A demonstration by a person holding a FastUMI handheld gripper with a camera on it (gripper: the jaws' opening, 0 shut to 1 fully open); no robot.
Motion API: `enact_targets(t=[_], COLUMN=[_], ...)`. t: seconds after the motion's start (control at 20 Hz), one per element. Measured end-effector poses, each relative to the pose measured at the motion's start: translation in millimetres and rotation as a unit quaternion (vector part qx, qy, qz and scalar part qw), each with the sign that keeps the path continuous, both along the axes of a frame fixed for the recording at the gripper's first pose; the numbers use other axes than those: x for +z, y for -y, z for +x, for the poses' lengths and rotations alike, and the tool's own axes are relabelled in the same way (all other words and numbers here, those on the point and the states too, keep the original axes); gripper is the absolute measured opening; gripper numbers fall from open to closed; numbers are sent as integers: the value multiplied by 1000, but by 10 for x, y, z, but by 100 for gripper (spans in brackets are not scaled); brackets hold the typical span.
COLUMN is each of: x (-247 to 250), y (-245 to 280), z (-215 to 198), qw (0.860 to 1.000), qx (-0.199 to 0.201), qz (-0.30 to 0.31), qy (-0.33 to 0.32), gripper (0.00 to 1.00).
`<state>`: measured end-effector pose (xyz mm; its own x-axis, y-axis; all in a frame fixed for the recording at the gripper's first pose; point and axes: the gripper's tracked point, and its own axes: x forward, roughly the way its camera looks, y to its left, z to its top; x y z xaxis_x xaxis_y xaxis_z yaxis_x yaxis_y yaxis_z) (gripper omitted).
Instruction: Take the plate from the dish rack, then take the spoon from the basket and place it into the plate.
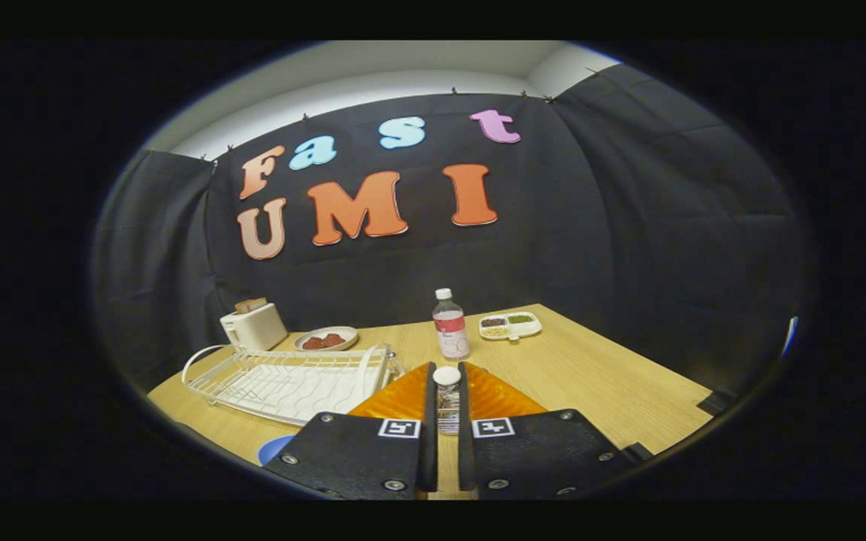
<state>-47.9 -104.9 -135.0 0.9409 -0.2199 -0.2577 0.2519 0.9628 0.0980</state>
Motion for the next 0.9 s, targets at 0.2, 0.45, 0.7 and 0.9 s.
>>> enact_targets(t=[0.2,0.45,0.7,0.9], x=[167,218,23,-170], y=[-178,-554,-973,-1237], z=[-235,-505,-640,-672], qw=[999,994,981,970], qx=[37,112,195,241], qz=[-11,-3,21,33], qy=[2,0,-14,-24], gripper=[11,11,11,11])
